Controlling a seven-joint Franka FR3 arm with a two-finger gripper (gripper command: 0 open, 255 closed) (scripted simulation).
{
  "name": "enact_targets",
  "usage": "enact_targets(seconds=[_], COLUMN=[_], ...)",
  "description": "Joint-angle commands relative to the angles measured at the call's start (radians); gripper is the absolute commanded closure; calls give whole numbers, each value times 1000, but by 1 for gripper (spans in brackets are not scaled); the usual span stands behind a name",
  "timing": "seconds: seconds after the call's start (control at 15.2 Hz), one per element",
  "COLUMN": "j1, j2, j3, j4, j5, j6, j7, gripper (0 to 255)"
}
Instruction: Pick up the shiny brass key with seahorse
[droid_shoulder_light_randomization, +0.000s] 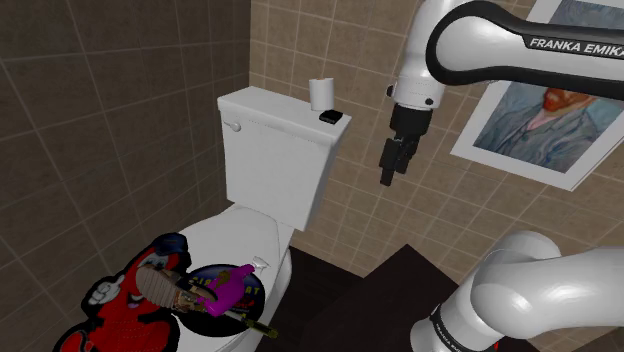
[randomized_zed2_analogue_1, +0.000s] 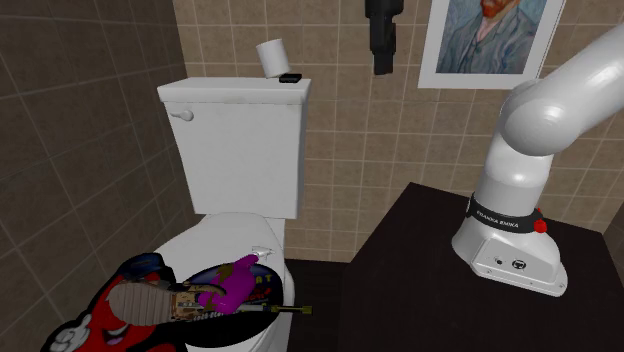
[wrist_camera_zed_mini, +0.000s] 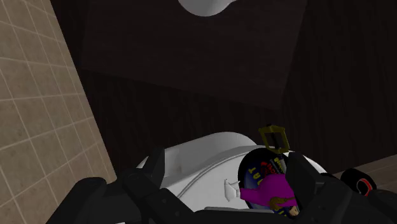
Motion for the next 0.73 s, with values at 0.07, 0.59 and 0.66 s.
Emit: enact_targets(seconds=[0.07, 0.59, 0.66], j1=[3, 32, 35], j2=[11, 163, 189], j3=[14, 129, 144], j4=[-18, -114, -119], j5=[13, 108, 118], j6=[32, 305, 341], j7=[18, 151, 167], gripper=[0, 0, 0])
